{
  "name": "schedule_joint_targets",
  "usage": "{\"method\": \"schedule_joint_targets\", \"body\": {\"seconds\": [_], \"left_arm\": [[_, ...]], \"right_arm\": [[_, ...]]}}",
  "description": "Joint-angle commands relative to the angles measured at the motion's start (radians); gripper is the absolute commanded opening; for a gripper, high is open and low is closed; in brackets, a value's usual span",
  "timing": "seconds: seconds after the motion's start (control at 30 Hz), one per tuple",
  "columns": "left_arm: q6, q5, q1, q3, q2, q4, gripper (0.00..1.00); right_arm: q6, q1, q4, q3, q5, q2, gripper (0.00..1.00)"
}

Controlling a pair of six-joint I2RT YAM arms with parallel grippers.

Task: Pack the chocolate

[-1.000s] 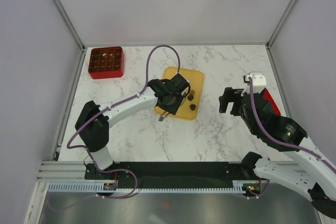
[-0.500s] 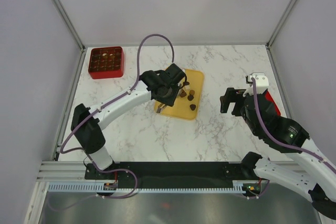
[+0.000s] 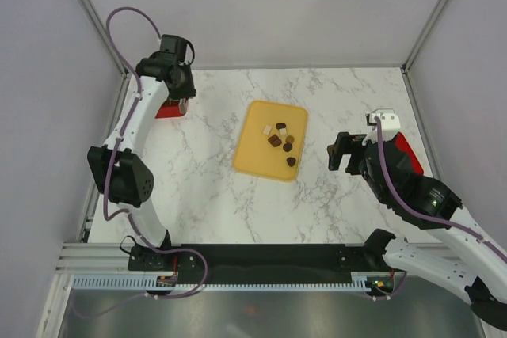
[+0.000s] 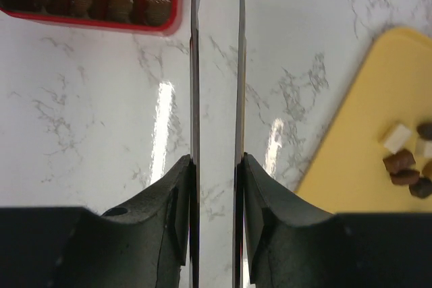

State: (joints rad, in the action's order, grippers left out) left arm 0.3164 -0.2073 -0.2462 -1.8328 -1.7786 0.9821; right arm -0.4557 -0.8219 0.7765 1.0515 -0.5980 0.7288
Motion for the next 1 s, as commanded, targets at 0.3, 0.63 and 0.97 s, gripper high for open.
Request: {"method": "schedule_joint_targets", "body": {"seconds": [0.3, 0.63, 0.97], "left_arm": [[-0.025, 0.068, 0.243, -0.210, -0.205, -0.060, 0.34], [-0.063, 0.039, 0.278, -0.209, -0.262, -0.097, 0.36], [-0.108, 0.046, 0.280, -0.226, -0.303, -0.132, 0.38]], "right_arm": [[0.038, 0.000, -0.101, -0.010, 0.007, 0.064, 0.96], [0.063, 0.000, -0.132, -0.001, 0.000, 0.132, 0.96], [0.069, 0.000, -0.143, 0.019, -0.006, 0.170, 0.96]]}}
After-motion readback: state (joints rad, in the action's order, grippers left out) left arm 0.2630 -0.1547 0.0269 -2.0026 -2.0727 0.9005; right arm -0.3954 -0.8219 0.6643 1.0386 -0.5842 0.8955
